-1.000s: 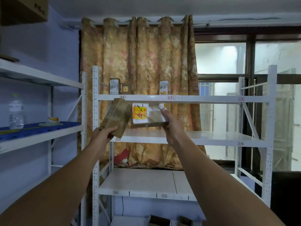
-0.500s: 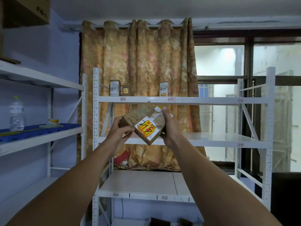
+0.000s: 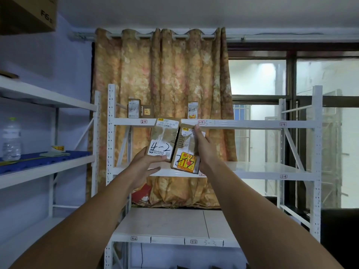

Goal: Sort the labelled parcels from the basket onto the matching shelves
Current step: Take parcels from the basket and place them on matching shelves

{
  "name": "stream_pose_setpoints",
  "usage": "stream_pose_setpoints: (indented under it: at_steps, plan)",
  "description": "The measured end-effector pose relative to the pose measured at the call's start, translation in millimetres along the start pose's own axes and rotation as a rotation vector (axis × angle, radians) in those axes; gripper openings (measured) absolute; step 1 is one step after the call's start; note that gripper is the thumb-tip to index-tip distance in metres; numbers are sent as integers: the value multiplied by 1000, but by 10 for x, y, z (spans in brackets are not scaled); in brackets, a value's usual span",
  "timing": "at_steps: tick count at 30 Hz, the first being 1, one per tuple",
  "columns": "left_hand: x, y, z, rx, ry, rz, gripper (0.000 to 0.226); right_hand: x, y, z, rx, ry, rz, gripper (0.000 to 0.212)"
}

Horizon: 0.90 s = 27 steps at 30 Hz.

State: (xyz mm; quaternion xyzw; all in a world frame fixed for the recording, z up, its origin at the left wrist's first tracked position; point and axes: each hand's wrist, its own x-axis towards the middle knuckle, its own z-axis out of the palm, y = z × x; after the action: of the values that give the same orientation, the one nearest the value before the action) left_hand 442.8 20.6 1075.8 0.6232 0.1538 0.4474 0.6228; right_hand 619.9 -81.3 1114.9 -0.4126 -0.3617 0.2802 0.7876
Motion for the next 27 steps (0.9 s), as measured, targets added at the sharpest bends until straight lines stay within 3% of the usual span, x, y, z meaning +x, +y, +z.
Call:
stream_pose_setpoints:
  at_steps: [5, 6, 9, 10, 14, 17, 20, 23, 27]
  plan:
    - [33, -177, 28, 130, -7, -6, 45, 63, -59, -33, -414, 61, -43, 119]
    - [31, -205, 42, 138, -3, -5, 42, 42, -83, -43, -435, 21, -57, 109]
    - [50, -280, 105, 87, 25, -8, 21, -81, -157, -99, -442, -151, -119, 43]
    - [64, -297, 122, 43, 35, -12, 15, -59, -161, -155, -457, -180, -124, 30]
    - [100, -299, 173, 76, -1, 5, 28, 1, -128, -370, -411, -152, -136, 69]
    - [139, -298, 275, 73, 9, 59, 52, 30, -133, -592, -322, -86, -166, 47]
    - [237, -315, 442, 69, 13, 73, 73, 21, -226, -807, -209, 38, -155, 42]
    - [308, -329, 666, 139, 53, 114, 67, 40, -376, -1014, -222, 40, -154, 33]
    - [381, -414, 993, 168, 77, 141, 54, 63, -565, -1281, -314, 73, -147, 48]
